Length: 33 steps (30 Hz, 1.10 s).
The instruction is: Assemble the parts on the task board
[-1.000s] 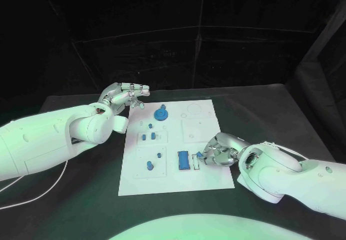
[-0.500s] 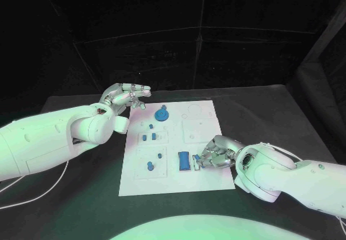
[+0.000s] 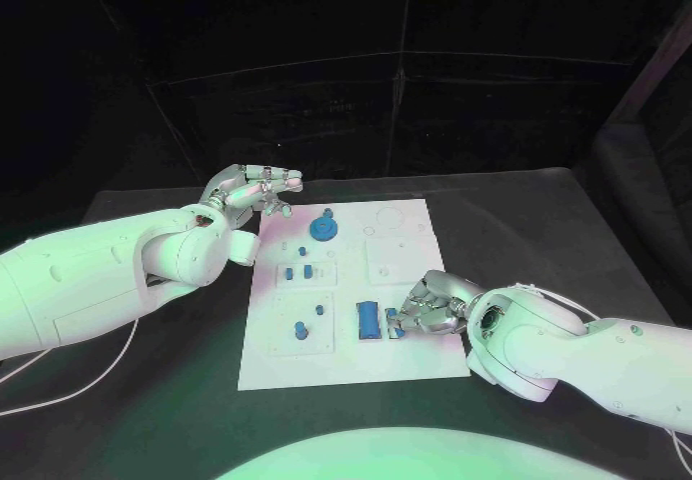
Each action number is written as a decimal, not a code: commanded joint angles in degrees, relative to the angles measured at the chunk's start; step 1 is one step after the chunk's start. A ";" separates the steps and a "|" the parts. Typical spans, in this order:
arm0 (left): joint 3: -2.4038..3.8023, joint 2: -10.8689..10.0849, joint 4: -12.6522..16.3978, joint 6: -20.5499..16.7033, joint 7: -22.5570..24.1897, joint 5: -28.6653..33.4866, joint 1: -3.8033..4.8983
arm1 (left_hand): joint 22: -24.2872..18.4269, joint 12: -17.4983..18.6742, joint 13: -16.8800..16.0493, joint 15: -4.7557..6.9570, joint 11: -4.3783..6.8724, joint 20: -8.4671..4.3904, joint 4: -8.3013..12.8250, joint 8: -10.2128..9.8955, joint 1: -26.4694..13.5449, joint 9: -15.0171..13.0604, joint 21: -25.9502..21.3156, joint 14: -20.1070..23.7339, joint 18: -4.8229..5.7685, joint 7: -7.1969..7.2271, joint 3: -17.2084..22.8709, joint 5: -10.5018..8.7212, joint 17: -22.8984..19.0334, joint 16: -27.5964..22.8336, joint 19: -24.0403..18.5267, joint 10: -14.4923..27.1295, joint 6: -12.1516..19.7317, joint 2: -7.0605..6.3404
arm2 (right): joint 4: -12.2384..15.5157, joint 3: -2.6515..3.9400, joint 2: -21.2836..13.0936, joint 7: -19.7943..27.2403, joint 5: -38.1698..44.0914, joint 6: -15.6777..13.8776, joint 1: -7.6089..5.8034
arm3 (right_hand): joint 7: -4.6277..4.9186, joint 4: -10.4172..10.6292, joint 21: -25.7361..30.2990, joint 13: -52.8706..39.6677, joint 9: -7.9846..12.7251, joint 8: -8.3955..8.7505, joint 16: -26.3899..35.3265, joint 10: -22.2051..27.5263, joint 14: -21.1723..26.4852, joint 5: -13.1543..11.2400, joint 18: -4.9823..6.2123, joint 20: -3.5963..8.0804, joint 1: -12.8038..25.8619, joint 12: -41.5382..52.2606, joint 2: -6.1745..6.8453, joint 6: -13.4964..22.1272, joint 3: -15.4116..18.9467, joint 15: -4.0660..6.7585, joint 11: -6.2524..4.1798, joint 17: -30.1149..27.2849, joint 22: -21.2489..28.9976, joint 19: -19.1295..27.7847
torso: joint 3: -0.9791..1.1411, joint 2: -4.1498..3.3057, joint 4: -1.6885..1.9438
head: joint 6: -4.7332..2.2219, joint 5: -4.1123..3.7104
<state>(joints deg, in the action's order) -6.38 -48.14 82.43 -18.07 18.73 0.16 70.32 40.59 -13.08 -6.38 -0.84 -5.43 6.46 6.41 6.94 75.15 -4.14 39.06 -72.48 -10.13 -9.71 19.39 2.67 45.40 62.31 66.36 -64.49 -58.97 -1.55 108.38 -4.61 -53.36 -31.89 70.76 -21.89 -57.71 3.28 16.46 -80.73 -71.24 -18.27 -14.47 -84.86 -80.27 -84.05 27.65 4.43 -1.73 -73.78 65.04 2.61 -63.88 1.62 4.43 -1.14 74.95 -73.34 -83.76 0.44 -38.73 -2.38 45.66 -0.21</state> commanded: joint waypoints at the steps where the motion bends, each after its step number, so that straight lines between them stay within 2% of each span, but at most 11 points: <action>1: 0.05 0.03 0.13 0.71 0.12 0.08 0.08 | -0.07 -0.30 -0.09 -0.06 -0.09 0.24 -0.30 -0.07 0.20 0.07 -0.37 0.38 -0.34 0.00 0.18 0.11 -0.06 -0.36 -0.02 0.41 0.42 0.27 | -0.05 0.01 0.22 -0.41 0.69 0.61 -0.06 | -0.14 0.03 -0.23 -0.08 -0.17 -0.01 -0.27 -0.58 -4.33 -0.48 -1.05 0.35 0.74 0.30 0.03 -0.56 0.61 0.50 -0.07 6.84 -0.12 -0.48 | -0.03 -0.02 0.08 | 0.04 -0.05; 14: 0.05 0.01 0.14 0.71 0.12 0.08 0.08 | -0.11 -0.39 -0.12 -0.06 -0.11 0.24 -0.22 -0.07 0.32 0.08 -0.43 0.43 -0.34 -0.02 0.20 0.11 -0.12 -0.35 -0.01 0.53 0.49 0.22 | -0.60 0.02 0.86 -0.81 1.28 0.13 -0.06 | -0.22 0.00 -0.04 0.33 -0.55 -0.01 -0.04 -0.32 -4.24 -2.25 -0.99 0.45 1.78 -0.49 -0.43 -0.71 1.70 0.57 -0.13 6.50 0.16 -0.36 | 0.00 -0.02 0.05 | -0.02 -0.16; 21: 0.05 0.03 0.11 0.72 0.10 0.08 0.08 | -0.11 -0.39 -0.12 -0.06 -0.11 0.24 -0.22 -0.07 0.32 0.08 -0.43 0.43 -0.34 -0.02 0.20 0.11 -0.12 -0.35 -0.01 0.53 0.49 0.22 | -0.76 0.02 0.90 -0.96 1.80 -0.01 -0.06 | 0.02 0.05 0.60 0.93 -1.09 0.25 0.42 0.25 -4.09 -9.77 -0.81 0.32 4.07 -1.73 -1.01 -0.20 4.33 0.38 0.11 5.89 1.08 0.06 | 0.01 0.02 0.01 | -0.06 -0.06; 25: 0.05 0.05 0.08 0.73 0.09 0.08 0.08 | -0.11 -0.39 -0.12 -0.06 -0.11 0.24 -0.22 -0.07 0.32 0.08 -0.43 0.43 -0.34 -0.02 0.20 0.11 -0.12 -0.35 -0.01 0.53 0.49 0.22 | -0.73 0.02 0.88 -0.90 1.88 -0.04 -0.07 | 0.08 0.03 0.72 1.07 -1.40 0.33 0.54 0.43 -4.07 -12.91 -0.79 0.26 4.81 -2.11 -1.20 0.05 5.71 0.33 0.18 5.77 1.20 0.11 | 0.02 0.01 -0.02 | -0.06 -0.08; 30: 0.05 0.06 0.07 0.75 0.09 0.08 0.08 | -0.11 -0.39 -0.12 -0.06 -0.11 0.24 -0.22 -0.07 0.32 0.08 -0.43 0.43 -0.34 -0.02 0.20 0.11 -0.12 -0.35 -0.01 0.53 0.49 0.22 | -0.52 0.02 0.62 -0.33 1.91 0.30 -0.07 | 0.10 -0.05 0.79 1.18 -1.49 0.38 0.56 0.53 -4.07 -13.48 -0.76 0.24 4.79 -2.33 -1.24 0.17 6.08 0.31 0.20 5.75 1.31 0.15 | 0.01 0.03 0.01 | -0.09 -0.10; 33: 0.05 0.03 0.08 0.75 0.09 0.08 0.08 | -0.11 -0.39 -0.12 -0.06 -0.11 0.24 -0.22 -0.07 0.32 0.08 -0.43 0.43 -0.34 -0.02 0.20 0.11 -0.12 -0.35 -0.01 0.53 0.49 0.22 | -0.15 0.02 0.01 1.19 1.92 1.51 -0.06 | 0.11 -0.39 0.81 1.08 -1.63 0.39 0.55 0.51 -4.08 -14.02 -0.77 0.23 4.08 -2.26 -1.24 0.26 6.36 0.30 0.21 5.79 1.29 0.15 | 0.03 -0.01 0.09 | -0.18 -0.26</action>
<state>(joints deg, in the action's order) -6.38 -48.14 82.41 -17.95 18.63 0.16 70.32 40.54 -13.08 -6.43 -0.84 -5.64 6.46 6.41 6.94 75.15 -4.14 38.83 -72.48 -10.13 -9.71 19.39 2.67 45.34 62.31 66.36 -64.29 -58.97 -1.55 107.90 -4.61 -53.10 -32.53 72.27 -21.66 -57.72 3.30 16.04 -80.31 -70.10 -19.86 -14.41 -84.64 -80.14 -83.84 13.82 4.43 -1.53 -69.49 63.11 1.19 -63.85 7.72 4.62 -1.01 74.93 -72.07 -83.96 0.45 -38.72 -2.35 45.55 -0.29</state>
